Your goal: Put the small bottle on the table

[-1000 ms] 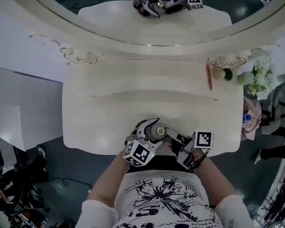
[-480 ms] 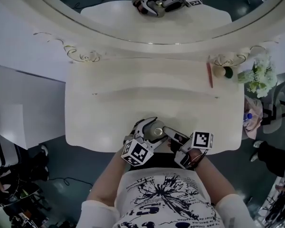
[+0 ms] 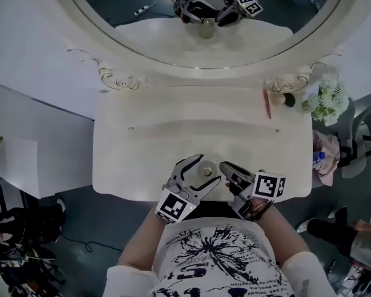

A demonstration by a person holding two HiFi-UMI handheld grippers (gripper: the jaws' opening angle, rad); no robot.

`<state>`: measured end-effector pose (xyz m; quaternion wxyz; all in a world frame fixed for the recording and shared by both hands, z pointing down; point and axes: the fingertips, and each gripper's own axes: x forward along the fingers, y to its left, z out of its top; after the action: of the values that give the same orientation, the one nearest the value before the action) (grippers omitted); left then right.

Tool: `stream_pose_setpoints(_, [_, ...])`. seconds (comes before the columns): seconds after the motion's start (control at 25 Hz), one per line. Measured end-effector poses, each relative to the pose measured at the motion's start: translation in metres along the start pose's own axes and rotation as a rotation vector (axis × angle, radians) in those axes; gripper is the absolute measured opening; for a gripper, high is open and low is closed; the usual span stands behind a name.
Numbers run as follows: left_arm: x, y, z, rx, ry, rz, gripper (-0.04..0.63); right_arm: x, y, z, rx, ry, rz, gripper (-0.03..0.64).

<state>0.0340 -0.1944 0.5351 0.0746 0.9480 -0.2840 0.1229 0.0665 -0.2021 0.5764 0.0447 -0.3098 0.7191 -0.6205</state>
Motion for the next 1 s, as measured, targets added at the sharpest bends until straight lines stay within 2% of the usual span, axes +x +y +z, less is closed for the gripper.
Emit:
stream_pose_setpoints(0.04, [-0.004, 0.006, 0.007, -0.012, -0.016, 0.035, 0.300, -0.004, 0.002, 0.004, -0.051, -0.009, -0.028, 0.081])
stream_pose_setpoints(0.08, [-0.008, 0.014, 0.013, -0.025, -0.034, 0.079, 0.203, -0.007, 0.006, 0.008, -0.098, -0.021, -0.044, 0.064])
stream_pose_setpoints(0.12, [-0.012, 0.020, 0.020, -0.040, -0.056, 0.118, 0.139, -0.010, 0.011, 0.011, -0.141, -0.034, -0.051, 0.052])
stream_pose_setpoints(0.16, [-0.015, 0.026, 0.026, -0.056, -0.079, 0.149, 0.134, -0.013, 0.017, 0.015, -0.181, -0.049, -0.054, 0.038])
stream_pose_setpoints(0.24, [-0.023, 0.035, 0.037, -0.078, -0.101, 0.198, 0.081, -0.019, 0.032, 0.023, -0.273, -0.077, -0.058, 0.026])
stream_pose_setpoints(0.36, [-0.033, 0.047, 0.054, -0.064, -0.094, 0.261, 0.030, -0.028, 0.054, 0.035, -0.450, -0.121, -0.073, 0.020])
stream_pose_setpoints(0.6, [-0.051, 0.057, 0.085, 0.023, -0.083, 0.272, 0.020, -0.041, 0.095, 0.056, -0.796, -0.230, -0.136, 0.017])
stream_pose_setpoints(0.8, [-0.066, 0.065, 0.099, 0.035, -0.104, 0.303, 0.021, -0.054, 0.118, 0.071, -1.005, -0.385, -0.202, 0.018])
stream_pose_setpoints(0.88, [-0.069, 0.067, 0.103, 0.041, -0.111, 0.315, 0.021, -0.057, 0.125, 0.072, -1.072, -0.410, -0.221, 0.018])
stream_pose_setpoints(1.0, [-0.072, 0.069, 0.112, 0.041, -0.131, 0.331, 0.021, -0.058, 0.130, 0.071, -1.104, -0.415, -0.232, 0.018])
